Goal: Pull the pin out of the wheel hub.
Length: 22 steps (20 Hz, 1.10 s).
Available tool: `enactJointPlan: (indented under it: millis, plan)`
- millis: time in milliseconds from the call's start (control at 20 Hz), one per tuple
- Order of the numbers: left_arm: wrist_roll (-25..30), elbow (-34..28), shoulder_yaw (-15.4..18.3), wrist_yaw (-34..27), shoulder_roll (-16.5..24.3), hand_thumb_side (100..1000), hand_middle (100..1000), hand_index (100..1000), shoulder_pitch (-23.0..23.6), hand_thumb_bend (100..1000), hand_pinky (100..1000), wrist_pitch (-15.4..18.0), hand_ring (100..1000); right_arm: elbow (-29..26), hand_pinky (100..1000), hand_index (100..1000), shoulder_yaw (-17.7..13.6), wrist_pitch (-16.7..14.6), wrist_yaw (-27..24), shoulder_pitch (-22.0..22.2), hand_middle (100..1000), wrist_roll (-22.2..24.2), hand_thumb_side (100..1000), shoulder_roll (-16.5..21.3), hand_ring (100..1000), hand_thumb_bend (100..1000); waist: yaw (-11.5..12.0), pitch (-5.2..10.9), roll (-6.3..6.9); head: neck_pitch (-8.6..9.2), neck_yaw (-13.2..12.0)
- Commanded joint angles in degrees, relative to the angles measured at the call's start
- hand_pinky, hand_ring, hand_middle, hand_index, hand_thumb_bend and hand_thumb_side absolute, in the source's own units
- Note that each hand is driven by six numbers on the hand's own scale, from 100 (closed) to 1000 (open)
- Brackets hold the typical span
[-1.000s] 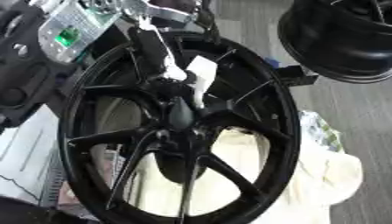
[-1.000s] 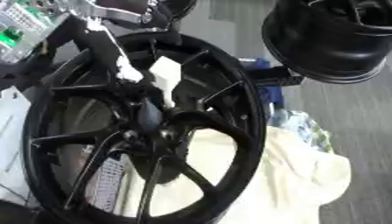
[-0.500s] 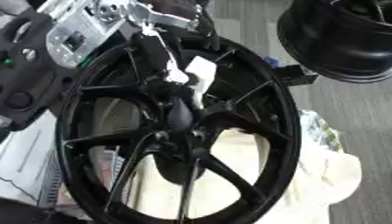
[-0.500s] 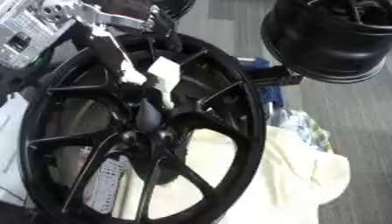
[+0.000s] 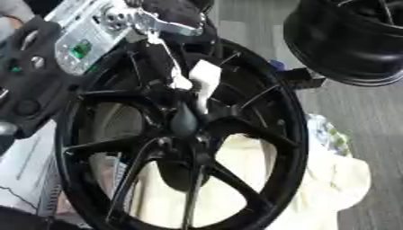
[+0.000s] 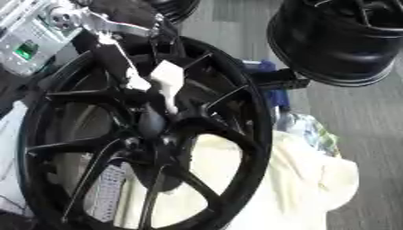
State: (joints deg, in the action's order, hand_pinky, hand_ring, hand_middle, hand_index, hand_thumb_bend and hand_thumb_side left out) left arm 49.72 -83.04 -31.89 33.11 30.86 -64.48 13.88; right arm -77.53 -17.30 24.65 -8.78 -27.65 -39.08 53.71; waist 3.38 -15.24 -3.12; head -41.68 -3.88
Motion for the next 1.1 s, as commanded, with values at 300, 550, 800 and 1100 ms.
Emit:
enactJointPlan:
  millis: [300, 550, 800, 1100]
  plan:
    - [2.2, 1.1, 0.4, 0.8, -0.2, 498, 706, 868, -0.5, 314, 868, 3.3, 830, -0.1, 833, 899, -1.1, 12.4, -0.4, -0.2, 808, -12.9, 506, 1.9, 631, 100, -0.4, 0.76, -0.17, 0.86, -0.4]
    - [2.2, 1.7, 0.6, 0.7, -0.6, 458, 653, 845, -0.4, 261, 867, 3.2, 800, 0.1, 834, 900, -1.2, 12.3, -0.5, -0.2, 809, -12.9, 506, 1.9, 632, 100, -0.4, 0.73, -0.21, 0.90, -0.5]
    - [2.2, 1.2, 0.3, -1.7, -0.7, 427, 587, 782, -0.4, 188, 865, 2.8, 749, 0.3, 834, 900, -1.4, 12.4, -0.4, -0.1, 809, -12.9, 506, 1.9, 632, 100, -0.3, 0.82, -0.18, 0.75, -0.6]
    - [2.2, 0.9, 0.2, -3.7, -0.7, 307, 479, 678, -0.5, 103, 822, 1.5, 653, 0.6, 834, 901, -1.7, 12.6, -0.3, 0.2, 808, -12.9, 510, 1.9, 632, 100, -0.2, 0.86, -0.22, 0.62, -0.7]
